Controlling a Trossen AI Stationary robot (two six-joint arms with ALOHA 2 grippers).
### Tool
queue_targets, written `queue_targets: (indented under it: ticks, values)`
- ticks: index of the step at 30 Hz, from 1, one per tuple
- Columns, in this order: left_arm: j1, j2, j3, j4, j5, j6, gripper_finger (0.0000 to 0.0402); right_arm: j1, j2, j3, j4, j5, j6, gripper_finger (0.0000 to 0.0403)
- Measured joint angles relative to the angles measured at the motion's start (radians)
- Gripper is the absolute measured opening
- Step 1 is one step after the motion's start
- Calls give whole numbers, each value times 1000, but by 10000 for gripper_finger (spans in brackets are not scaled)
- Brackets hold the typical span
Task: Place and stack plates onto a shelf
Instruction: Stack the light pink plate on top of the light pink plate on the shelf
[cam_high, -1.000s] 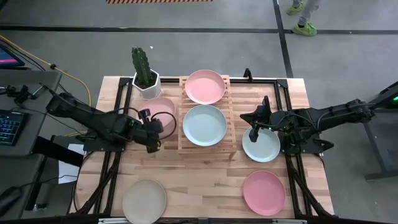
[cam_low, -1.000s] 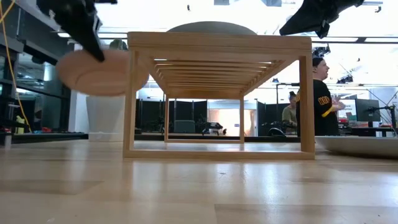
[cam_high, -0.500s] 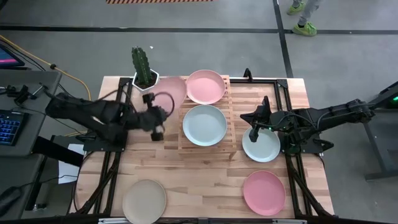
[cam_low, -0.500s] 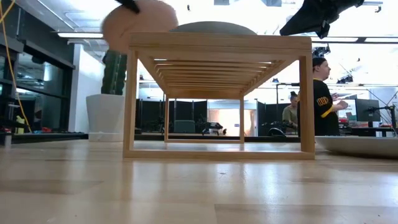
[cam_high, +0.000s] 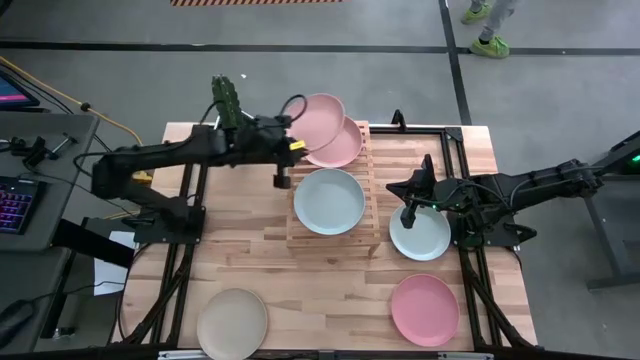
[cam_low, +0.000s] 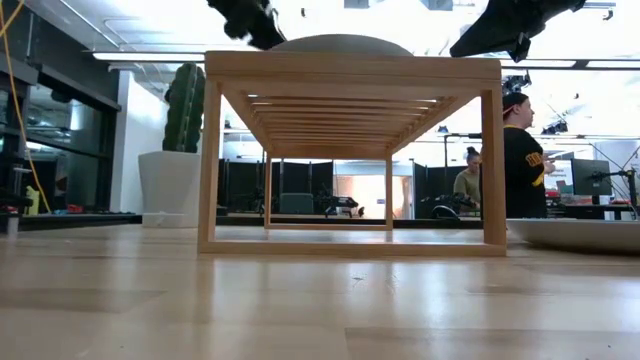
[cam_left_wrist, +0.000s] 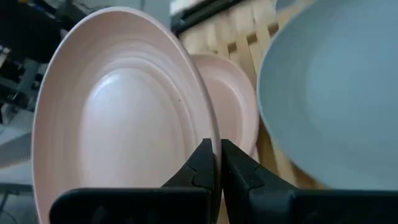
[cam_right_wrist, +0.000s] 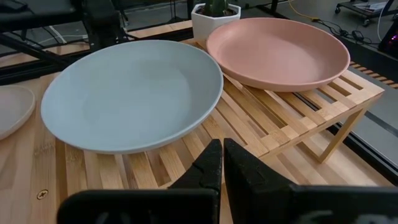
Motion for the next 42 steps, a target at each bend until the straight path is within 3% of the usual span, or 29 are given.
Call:
queue_targets:
  ticks: [6, 12, 42]
  values:
    - [17, 141, 87, -10, 28, 132, 1, 0, 0, 0, 0, 0, 5, 0]
    - [15, 205, 119, -2, 97, 201, 1, 0, 0, 0, 0, 0, 4, 0]
    - [17, 202, 120, -59, 75, 177, 8, 0, 0, 0, -21, 0, 8, 0]
